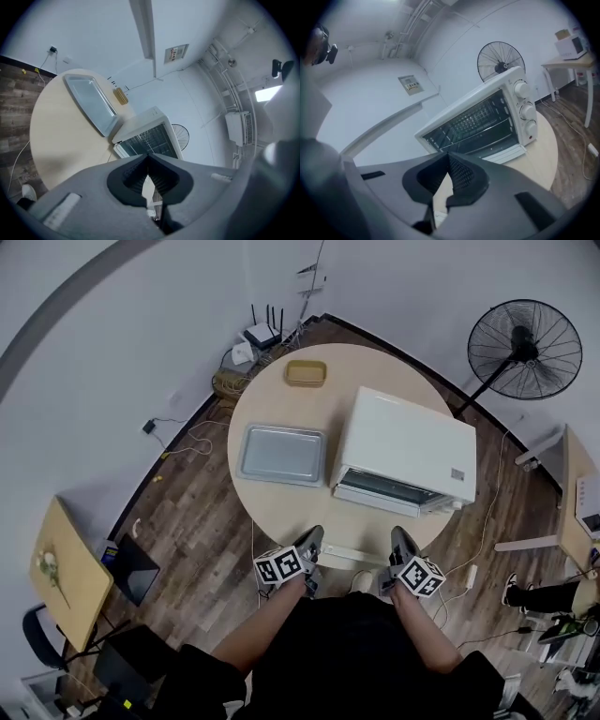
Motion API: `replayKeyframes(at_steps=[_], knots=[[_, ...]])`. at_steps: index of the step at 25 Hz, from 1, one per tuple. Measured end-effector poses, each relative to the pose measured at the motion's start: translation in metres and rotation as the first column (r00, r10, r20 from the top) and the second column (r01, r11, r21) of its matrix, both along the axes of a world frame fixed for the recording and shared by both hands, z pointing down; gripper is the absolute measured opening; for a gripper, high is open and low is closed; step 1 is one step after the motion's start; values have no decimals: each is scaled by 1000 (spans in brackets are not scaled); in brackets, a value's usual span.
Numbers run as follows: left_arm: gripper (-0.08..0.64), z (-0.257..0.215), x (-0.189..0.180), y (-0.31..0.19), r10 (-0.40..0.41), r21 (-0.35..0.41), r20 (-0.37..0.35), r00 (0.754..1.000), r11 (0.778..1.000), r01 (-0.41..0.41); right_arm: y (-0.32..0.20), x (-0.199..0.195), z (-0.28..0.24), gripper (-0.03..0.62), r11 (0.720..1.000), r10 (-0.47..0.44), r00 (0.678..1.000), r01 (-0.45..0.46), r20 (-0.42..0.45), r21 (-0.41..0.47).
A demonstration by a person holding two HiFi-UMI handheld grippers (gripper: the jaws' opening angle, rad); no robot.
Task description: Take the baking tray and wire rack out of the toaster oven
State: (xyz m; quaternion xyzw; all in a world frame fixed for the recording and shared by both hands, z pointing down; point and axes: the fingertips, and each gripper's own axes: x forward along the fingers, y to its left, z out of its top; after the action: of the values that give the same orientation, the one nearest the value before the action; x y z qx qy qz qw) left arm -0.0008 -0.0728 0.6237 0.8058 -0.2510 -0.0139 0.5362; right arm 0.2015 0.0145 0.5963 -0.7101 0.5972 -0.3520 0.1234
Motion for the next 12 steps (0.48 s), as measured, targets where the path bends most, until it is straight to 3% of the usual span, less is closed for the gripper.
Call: replayKeyframes(at_steps=[8,12], knots=[[21,-6,81,-14,-74,41,7,997,996,74,25,94,10,2,995,87,991,-91,97,29],[21,2,102,-24,-206,-40,-44,978,978,204,7,125,17,15,995,44,986,-58,158,83]])
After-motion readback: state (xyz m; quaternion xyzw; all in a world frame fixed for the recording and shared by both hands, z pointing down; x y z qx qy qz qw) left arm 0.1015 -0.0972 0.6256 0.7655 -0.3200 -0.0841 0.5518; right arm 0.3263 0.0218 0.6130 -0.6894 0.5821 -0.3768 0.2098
